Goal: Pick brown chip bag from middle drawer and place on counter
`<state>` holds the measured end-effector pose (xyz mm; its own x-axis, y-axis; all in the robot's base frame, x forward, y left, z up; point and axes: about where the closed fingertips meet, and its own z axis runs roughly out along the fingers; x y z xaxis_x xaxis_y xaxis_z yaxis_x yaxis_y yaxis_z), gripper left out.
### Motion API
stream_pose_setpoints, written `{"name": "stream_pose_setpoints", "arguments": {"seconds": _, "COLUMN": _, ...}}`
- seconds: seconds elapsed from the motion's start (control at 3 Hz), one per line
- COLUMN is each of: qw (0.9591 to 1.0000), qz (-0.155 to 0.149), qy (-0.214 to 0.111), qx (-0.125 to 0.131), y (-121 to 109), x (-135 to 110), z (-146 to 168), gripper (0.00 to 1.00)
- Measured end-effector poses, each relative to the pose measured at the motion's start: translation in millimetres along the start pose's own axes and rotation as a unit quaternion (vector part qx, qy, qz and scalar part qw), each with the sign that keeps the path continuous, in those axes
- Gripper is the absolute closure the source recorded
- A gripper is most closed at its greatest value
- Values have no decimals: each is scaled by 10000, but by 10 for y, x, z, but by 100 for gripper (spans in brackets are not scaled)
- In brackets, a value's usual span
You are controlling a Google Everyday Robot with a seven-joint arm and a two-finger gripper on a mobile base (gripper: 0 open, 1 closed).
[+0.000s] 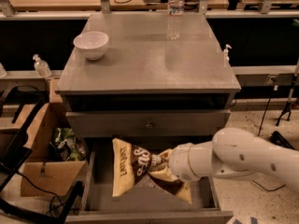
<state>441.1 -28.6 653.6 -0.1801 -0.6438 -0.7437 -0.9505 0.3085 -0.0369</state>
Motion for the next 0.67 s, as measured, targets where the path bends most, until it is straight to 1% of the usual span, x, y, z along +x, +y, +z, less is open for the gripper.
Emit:
{"name": "stream_pose_setpoints", "arguments": {"seconds": 0.33, "qw": 9979, "qz": -121, "qy": 96, "qx": 625, "y": -118, "x": -544, "z": -702, "gripper": 100}}
{"name": "stream_pose_setpoints", "arguments": {"seconds": 0.67, "qw": 9979, "qz": -122, "qy": 96, "qx": 625, "y": -118, "x": -545, "z": -702, "gripper": 100}}
